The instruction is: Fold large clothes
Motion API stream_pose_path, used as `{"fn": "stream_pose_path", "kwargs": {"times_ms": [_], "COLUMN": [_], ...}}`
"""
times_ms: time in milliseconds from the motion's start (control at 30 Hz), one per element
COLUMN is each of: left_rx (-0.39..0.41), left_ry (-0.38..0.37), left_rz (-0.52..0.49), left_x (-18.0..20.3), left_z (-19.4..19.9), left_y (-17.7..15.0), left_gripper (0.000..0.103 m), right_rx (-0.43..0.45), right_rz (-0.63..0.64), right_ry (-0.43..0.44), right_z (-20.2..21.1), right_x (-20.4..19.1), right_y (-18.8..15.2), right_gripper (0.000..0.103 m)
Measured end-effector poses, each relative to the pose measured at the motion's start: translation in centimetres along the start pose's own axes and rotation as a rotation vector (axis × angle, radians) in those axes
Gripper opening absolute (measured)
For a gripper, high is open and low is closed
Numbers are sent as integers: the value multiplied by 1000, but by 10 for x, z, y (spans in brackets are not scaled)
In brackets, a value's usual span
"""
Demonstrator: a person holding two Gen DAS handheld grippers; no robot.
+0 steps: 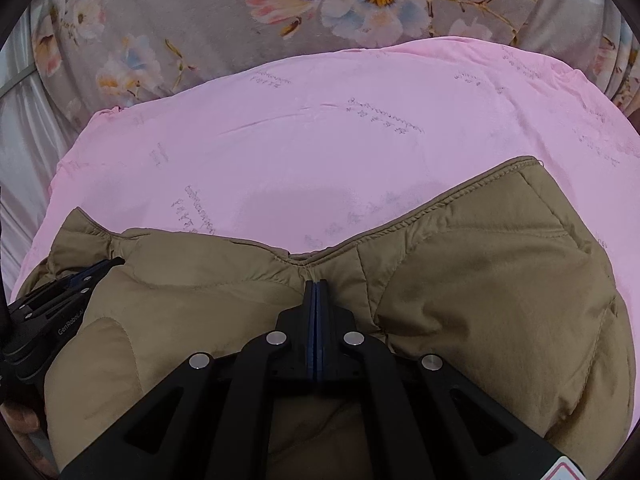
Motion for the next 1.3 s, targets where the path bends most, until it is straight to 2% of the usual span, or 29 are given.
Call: {"fn": "stream_pose_path", "kwargs": {"times_ms": [233, 333, 400, 433, 500, 600, 700, 900, 1300], "left_rx": [4, 7, 4, -3, 6, 47, 47, 34, 57], "left_ry": [21, 5, -5, -4, -8, -13, -9, 29, 53], "left_rz": [-5, 10, 40, 68, 103, 105, 89, 70, 68], "left_x": [3, 0, -5, -8, -10, 0, 14, 26, 28], "left_z": [-1, 0, 6, 15, 37, 81, 98, 89, 75], "left_y": [-1, -1, 0, -1, -7, -19, -32, -60, -72], "left_gripper": [21, 21, 21, 21, 21, 21, 21, 21, 21], "right_rx": [1, 6, 20, 29, 56, 83, 86, 86, 94], "right_rz": [-4, -14, -22, -28, -43, -17, 12, 77, 54], "right_ry": [0, 9, -22, -48, -13, 20, 54, 3, 16], "right_z": [-1, 1, 9, 18, 45, 77, 91, 78, 59], "right_x": [-1, 1, 2, 1, -10, -33, -55, -72, -65], "right_y": [0, 0, 2, 1, -3, -15, -30, -57, -72], "right_gripper": [0, 0, 0, 4, 10, 10, 10, 10, 9]}}
Point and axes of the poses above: each gripper's, at about its wrist camera, not at the fingertips, and z roughly against the way its jaws point, x to its right, y to its top, the point moved 5 cm from there along -z, roughly the way its jaws point
